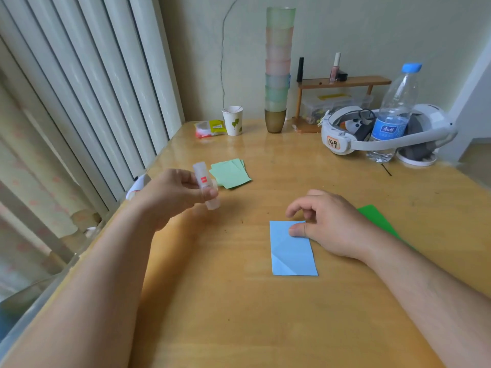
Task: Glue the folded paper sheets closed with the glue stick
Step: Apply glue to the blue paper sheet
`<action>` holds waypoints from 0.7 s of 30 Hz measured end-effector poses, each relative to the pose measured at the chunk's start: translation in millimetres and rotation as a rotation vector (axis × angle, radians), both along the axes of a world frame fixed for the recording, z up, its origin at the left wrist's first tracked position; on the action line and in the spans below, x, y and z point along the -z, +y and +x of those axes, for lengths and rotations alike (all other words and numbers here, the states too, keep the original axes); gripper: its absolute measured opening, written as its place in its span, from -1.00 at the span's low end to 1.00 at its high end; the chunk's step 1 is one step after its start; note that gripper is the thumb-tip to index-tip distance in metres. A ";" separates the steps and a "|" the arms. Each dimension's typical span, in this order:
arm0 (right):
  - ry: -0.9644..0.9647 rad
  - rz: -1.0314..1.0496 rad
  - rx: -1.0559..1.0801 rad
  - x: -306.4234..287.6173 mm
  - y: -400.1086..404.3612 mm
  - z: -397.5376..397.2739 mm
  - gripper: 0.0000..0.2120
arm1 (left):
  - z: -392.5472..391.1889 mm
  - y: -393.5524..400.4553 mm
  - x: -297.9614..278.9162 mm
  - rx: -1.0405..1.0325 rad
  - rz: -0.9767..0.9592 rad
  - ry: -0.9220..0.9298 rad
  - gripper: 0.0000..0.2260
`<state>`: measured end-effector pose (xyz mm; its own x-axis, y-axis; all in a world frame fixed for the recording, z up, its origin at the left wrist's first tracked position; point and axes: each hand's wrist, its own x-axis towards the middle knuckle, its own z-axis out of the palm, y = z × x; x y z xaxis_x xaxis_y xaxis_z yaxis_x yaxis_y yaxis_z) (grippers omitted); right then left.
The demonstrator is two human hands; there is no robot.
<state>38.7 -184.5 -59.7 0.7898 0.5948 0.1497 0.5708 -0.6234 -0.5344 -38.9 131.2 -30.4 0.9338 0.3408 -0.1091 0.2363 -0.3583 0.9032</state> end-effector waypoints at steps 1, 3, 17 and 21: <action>-0.005 0.040 0.009 -0.3 0.7 -0.2 -0.83 | -0.2 -6.3 -1.4 0.043 -0.079 -0.040 -0.35; 0.015 0.194 0.028 -1.1 2.1 -0.4 -0.89 | -0.9 -25.3 -3.6 0.155 -0.231 -0.101 -0.46; 0.986 0.857 -0.203 -20.9 21.0 -30.3 -0.58 | 10.3 -115.0 15.7 0.481 -0.695 -0.381 -0.67; 1.367 1.031 -0.305 -15.4 16.6 -26.8 -0.36 | 13.2 -118.2 20.5 0.506 -0.698 -0.381 -0.59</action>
<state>12.0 -167.9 -44.3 0.5467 0.8322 -0.0925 -0.5716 0.2902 -0.7675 -25.6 13.0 -51.0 0.9679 -0.1423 0.2074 -0.1547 0.3132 0.9370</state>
